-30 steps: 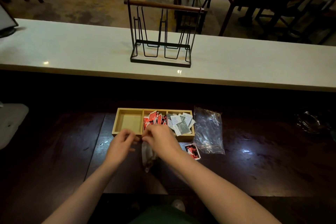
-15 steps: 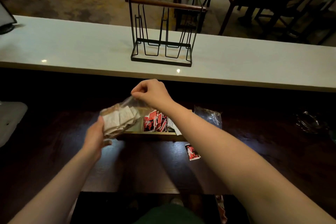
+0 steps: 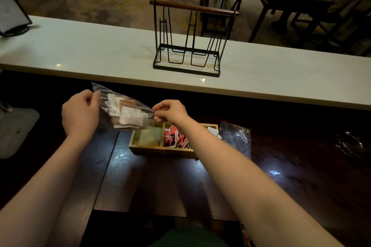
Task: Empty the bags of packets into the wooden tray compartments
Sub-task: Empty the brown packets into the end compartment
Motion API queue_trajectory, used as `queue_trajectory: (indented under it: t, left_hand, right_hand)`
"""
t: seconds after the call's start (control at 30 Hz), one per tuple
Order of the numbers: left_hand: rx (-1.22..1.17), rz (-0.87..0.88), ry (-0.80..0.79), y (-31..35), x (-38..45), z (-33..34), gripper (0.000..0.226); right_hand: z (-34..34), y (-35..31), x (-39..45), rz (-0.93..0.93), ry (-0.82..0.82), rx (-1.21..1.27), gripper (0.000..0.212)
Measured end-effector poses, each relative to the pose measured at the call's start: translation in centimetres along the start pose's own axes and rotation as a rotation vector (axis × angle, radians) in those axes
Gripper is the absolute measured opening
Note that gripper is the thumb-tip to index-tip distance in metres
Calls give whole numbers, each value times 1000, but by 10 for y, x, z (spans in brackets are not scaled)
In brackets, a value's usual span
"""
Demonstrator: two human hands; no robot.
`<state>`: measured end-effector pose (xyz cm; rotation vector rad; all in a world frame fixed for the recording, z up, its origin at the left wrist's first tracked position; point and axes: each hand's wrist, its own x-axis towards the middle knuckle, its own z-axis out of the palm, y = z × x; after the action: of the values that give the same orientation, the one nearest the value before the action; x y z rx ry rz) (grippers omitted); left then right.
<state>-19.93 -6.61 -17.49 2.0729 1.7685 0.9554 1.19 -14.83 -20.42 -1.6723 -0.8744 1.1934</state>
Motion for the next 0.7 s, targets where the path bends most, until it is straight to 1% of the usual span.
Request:
queue_trajectory:
  t: [0.27,0.37,0.57,0.7]
  left_hand:
    - [-29,-6,2,26,2,-7,36]
    - [-35,17,14,31,4,-12,36]
    - [-52,17,10,45,6,-24,45]
    - [-70,44,53,61,7,-33,40]
  right_hand:
    - [7,14,11,33,-14,36,16]
    - [6,13,10,27,-36,53,15]
    - [8,9,10,18,-82,71,18]
    - [9,-1,9,2,-115,90,18]
